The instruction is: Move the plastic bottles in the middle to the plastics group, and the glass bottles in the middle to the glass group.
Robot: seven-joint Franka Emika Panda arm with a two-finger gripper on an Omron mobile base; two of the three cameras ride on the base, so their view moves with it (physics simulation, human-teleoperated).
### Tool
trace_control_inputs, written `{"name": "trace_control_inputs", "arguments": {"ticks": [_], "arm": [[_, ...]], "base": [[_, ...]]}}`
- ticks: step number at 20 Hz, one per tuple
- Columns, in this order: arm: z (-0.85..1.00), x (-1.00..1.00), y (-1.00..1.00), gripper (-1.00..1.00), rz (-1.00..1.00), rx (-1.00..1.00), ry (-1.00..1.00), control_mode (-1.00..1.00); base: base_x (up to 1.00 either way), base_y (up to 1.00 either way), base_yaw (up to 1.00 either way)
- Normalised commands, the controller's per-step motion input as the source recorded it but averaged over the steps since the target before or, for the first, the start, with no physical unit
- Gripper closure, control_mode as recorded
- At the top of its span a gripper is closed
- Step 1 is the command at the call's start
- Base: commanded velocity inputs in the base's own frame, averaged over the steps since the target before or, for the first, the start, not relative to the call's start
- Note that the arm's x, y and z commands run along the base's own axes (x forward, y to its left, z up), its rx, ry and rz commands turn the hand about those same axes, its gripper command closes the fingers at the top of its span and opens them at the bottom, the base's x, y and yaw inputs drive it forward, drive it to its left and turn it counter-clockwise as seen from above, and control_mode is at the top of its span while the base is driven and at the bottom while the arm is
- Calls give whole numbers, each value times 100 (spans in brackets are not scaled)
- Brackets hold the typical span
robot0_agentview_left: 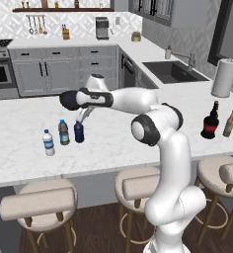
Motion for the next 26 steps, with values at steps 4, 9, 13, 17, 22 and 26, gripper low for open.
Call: {"name": "trace_control_inputs", "arguments": {"ticks": [4, 9, 13, 17, 22, 26], "arm": [[38, -47, -40, -100, -13, 3, -4, -100], [28, -47, -51, -100, -17, 3, -6, -100], [35, -33, -53, -100, -18, 1, -6, -100], [35, -13, -66, -100, -21, 0, -2, -100], [25, -2, -69, -100, -24, 0, 0, -100], [21, 0, -67, -100, -25, -1, 0, -100]], "base": [[0, 0, 0], [0, 0, 0], [0, 0, 0], [0, 0, 0], [0, 0, 0], [0, 0, 0]]}}
